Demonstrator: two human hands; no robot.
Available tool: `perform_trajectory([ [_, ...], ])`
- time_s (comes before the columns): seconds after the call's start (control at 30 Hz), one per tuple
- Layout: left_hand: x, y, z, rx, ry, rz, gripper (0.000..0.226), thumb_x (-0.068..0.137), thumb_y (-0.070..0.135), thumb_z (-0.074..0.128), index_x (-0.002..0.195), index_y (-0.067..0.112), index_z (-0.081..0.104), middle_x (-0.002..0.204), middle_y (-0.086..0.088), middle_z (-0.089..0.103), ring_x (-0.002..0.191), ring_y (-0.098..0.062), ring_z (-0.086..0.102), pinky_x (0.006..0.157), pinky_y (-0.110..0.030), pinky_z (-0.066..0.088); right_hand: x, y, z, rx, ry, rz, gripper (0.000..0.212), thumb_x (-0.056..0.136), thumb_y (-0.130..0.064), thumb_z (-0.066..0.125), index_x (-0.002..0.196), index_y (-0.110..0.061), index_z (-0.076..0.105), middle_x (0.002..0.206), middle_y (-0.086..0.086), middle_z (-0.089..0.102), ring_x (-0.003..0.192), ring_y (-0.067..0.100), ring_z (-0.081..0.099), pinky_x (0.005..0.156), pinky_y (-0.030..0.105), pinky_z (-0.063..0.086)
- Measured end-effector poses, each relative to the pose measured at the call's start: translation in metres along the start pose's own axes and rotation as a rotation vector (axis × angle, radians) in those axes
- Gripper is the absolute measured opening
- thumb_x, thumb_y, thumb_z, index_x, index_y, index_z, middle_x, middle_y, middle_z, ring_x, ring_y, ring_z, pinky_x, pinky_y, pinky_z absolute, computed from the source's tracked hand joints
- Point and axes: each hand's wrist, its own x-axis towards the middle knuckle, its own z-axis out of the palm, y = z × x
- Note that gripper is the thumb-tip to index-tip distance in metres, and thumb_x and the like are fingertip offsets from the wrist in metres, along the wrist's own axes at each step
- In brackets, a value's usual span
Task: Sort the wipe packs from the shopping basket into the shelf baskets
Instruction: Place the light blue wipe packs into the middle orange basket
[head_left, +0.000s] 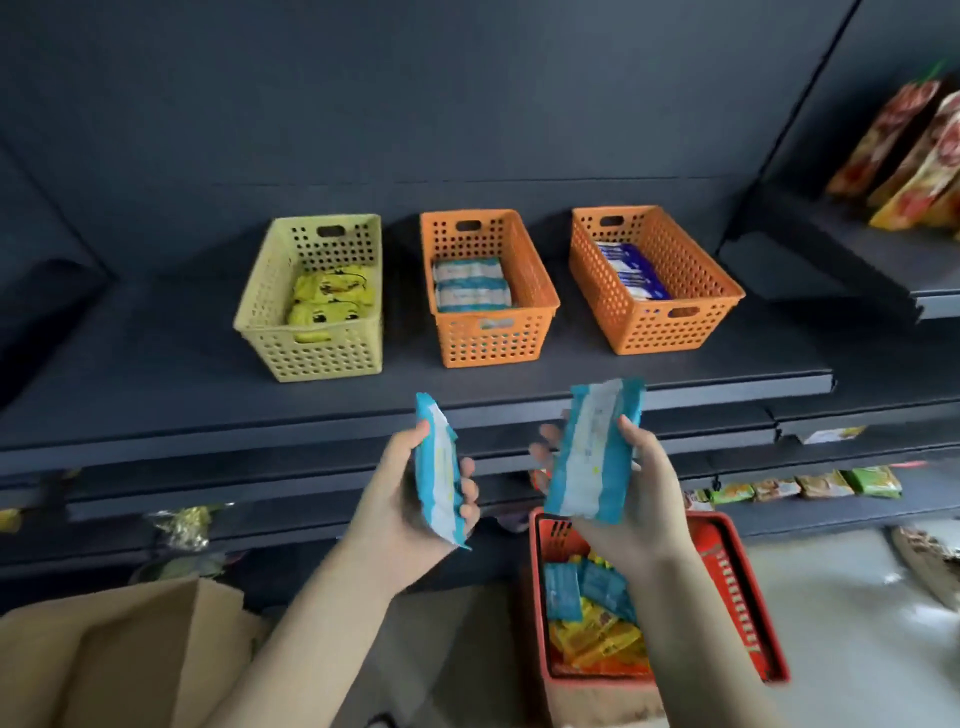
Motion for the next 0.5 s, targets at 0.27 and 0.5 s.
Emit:
perform_trajectory([
  [0.27, -0.042, 0.083, -0.041, 0.127, -0.104, 0.141, 0.044, 0.097, 0.039, 0.047, 0.136, 0.018, 0.05, 0.125, -0.019, 0.064, 0.118, -0.033, 0.061, 0.105, -0.048, 0.041, 0.02, 0.043, 0.077, -0.47, 0.11, -0.031, 0.034, 0.098, -0.037, 0.05, 0.118, -0.012, 0.061, 0.112, 0.017, 0.07, 0.106, 0.039, 0.065, 0.093, 0.065, 0.045],
  [0.5, -0.031, 0.128, -0.047, 0.352, -0.098, 0.307, 0.039, 0.098, 0.051, 0.038, 0.127, 0.032, 0.057, 0.119, -0.001, 0.07, 0.11, -0.017, 0.066, 0.091, -0.042, 0.049, 0.052, 0.036, 0.115, -0.625, 0.079, -0.204, 0.041, 0.091, -0.006, 0.061, 0.128, -0.018, 0.047, 0.101, 0.004, 0.072, 0.085, 0.018, 0.072, 0.064, 0.03, 0.057],
])
